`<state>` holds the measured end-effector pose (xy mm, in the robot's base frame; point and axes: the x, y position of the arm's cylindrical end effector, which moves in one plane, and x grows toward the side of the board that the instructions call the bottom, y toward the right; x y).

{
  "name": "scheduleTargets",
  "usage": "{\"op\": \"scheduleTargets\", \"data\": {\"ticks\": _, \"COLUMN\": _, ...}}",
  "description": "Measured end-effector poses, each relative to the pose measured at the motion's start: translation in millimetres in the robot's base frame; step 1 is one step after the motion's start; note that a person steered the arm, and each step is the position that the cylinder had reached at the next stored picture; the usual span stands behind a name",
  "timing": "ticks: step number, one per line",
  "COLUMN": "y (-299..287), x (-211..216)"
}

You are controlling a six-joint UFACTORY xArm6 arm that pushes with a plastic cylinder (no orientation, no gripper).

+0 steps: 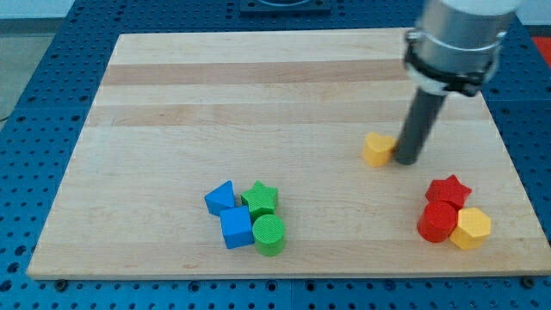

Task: Push the yellow heart towards center left

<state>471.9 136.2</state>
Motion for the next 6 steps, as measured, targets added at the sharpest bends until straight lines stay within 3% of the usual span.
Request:
{"op": "scheduleTargets", "data": {"ticks": 2, "y": -109.3, "x": -75.8}}
{"op": "scheduleTargets", "data": {"ticks": 3, "y": -96.9, "x": -70.2}}
{"op": "scheduleTargets", "data": {"ticks": 4, "y": -37.4, "x": -39.6}}
{"op": "scheduleTargets", "data": {"ticks": 5, "y": -46.8, "x": -7.6}}
{"op": "scheduleTargets", "data": {"ticks": 6, "y": -111.8, "x": -4.3}}
